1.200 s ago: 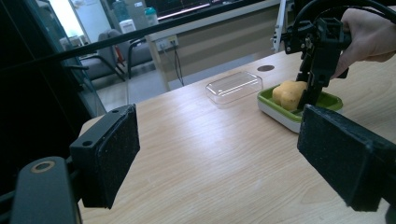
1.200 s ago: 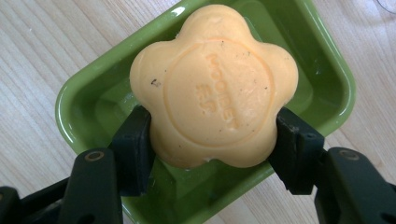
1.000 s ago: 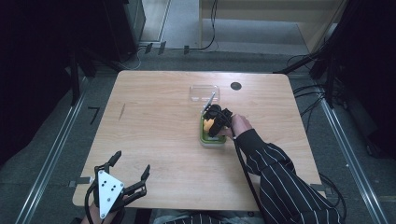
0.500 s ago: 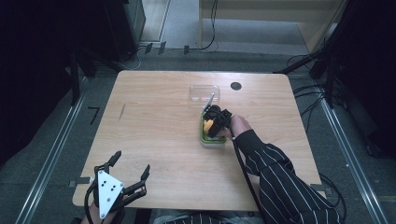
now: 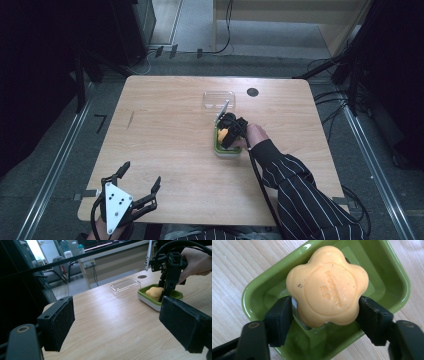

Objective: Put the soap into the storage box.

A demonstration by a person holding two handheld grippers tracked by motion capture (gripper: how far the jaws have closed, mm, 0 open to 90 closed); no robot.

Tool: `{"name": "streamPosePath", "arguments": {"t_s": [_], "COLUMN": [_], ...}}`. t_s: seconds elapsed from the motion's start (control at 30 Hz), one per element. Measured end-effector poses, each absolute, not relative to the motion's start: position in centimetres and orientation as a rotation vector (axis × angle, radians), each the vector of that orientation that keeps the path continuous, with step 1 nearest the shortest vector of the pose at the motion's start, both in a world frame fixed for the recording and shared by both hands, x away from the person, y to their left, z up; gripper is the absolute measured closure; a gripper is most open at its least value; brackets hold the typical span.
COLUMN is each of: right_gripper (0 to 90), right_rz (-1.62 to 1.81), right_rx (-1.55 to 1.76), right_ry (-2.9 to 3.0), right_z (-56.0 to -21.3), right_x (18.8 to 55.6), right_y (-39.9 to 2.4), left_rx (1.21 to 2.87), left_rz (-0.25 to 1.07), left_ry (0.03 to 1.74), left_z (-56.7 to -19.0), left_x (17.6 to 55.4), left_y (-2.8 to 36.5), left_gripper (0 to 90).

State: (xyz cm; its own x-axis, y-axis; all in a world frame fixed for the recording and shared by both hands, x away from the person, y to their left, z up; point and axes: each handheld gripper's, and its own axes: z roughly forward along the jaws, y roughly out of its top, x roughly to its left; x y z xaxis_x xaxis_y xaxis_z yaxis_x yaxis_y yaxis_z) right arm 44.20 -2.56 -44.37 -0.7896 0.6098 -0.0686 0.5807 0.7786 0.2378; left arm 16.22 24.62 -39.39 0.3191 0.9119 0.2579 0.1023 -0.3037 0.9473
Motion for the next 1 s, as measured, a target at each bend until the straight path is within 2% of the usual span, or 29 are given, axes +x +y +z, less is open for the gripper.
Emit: {"name": "streamPosePath", "arguments": {"t_s": [0.27,1.0], "right_gripper": [13.7,5.9], "right_rz": [0.324,0.327], "right_rx": [0.940,0.999], "right_ry": [2.811,2.818], "right_z": [-43.4,-41.4], "right_x": [43.6,41.1], "right_y": [-2.7,-6.6], "left_rx": [1.658,1.652], "left_rz": [1.098,1.097], "left_ry": [0.927,0.930], "left_z": [-39.4,-39.4], "left_x": [16.2,16.2], "left_y": [24.6,24.6], "left_gripper": [13.0,13.0]}}
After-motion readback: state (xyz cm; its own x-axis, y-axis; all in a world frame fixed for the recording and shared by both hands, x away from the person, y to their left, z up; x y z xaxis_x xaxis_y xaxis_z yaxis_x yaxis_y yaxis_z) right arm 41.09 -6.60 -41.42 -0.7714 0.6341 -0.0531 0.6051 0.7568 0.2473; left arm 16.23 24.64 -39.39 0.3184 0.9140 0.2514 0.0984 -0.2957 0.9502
